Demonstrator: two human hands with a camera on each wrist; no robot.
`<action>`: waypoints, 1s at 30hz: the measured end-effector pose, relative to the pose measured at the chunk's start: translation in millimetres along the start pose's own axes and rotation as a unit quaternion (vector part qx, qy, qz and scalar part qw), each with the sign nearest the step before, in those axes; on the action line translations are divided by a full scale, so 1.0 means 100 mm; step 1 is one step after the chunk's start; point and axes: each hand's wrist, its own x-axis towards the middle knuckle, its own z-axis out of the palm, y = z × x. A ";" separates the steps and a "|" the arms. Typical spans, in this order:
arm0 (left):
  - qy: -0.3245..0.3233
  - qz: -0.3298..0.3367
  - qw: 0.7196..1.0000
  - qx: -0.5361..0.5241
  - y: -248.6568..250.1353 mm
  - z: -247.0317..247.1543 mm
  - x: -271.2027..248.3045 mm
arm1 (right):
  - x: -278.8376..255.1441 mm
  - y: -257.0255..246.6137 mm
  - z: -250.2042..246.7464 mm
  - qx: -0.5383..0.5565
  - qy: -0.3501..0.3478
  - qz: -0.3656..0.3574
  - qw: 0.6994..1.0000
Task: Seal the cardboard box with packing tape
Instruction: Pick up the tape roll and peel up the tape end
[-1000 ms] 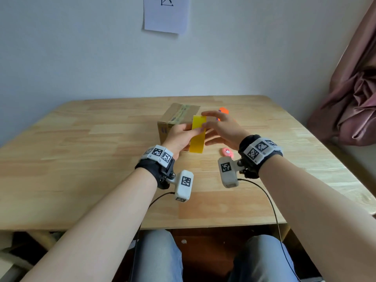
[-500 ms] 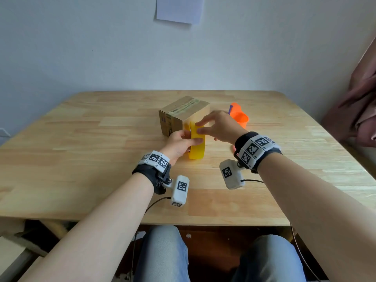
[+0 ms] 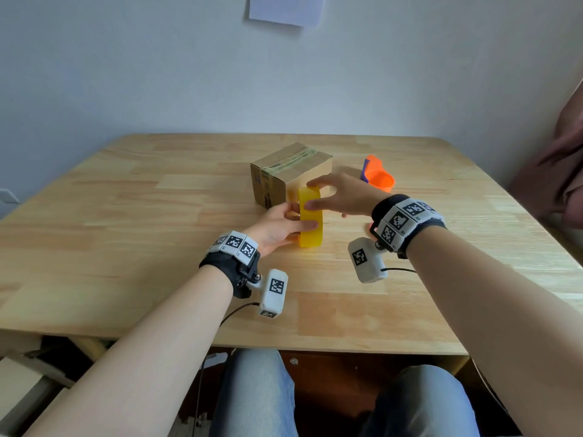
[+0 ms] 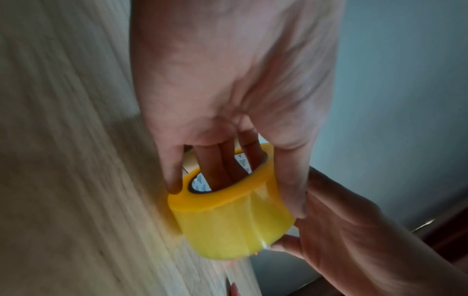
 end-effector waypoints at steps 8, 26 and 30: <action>-0.060 -0.019 0.998 0.026 -0.09 -0.10 -0.05 | 0.04 0.04 0.00 0.066 -0.133 0.077 0.986; 0.014 0.005 1.000 0.010 0.01 0.04 -0.05 | -0.04 0.02 -0.06 -0.023 0.052 -0.021 0.998; -0.034 -0.023 0.999 0.030 -0.02 -0.02 -0.04 | -0.02 -0.01 -0.03 -0.019 -0.017 0.035 0.999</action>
